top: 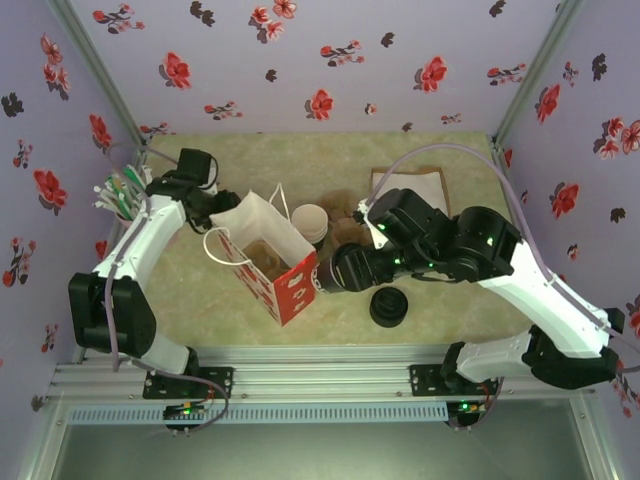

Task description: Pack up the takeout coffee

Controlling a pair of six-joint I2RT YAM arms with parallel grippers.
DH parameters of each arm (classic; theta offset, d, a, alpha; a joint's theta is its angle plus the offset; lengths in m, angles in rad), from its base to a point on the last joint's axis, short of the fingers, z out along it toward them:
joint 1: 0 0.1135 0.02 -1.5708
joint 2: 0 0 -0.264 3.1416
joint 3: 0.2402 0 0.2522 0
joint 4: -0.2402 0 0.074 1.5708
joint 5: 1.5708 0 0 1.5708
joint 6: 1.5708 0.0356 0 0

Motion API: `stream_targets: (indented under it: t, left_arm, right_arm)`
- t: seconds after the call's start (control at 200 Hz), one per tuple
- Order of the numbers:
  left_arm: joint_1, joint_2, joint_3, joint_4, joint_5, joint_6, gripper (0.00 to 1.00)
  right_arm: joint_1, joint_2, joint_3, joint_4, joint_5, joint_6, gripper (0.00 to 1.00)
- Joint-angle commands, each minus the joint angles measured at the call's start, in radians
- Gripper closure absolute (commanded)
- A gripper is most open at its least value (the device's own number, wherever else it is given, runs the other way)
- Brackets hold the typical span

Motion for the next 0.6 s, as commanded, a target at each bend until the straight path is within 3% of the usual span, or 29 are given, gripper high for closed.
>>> stream_targets:
  t: [0.0,0.255,0.595]
  left_arm:
    - [-0.039,0.024,0.005,0.028,-0.031,-0.039,0.54]
    - [-0.103,0.048,0.016,0.044,-0.059,-0.072,0.53]
    - [-0.056,0.022,0.02,0.034,-0.073,-0.049,0.52]
  right_arm:
    - [0.01,-0.038,0.024,-0.024,0.009,0.007,0.32]
    - [0.017,-0.055,0.049,-0.034,0.006,0.021,0.32]
    - [0.028,-0.021,0.149,-0.019,-0.033,0.012,0.33]
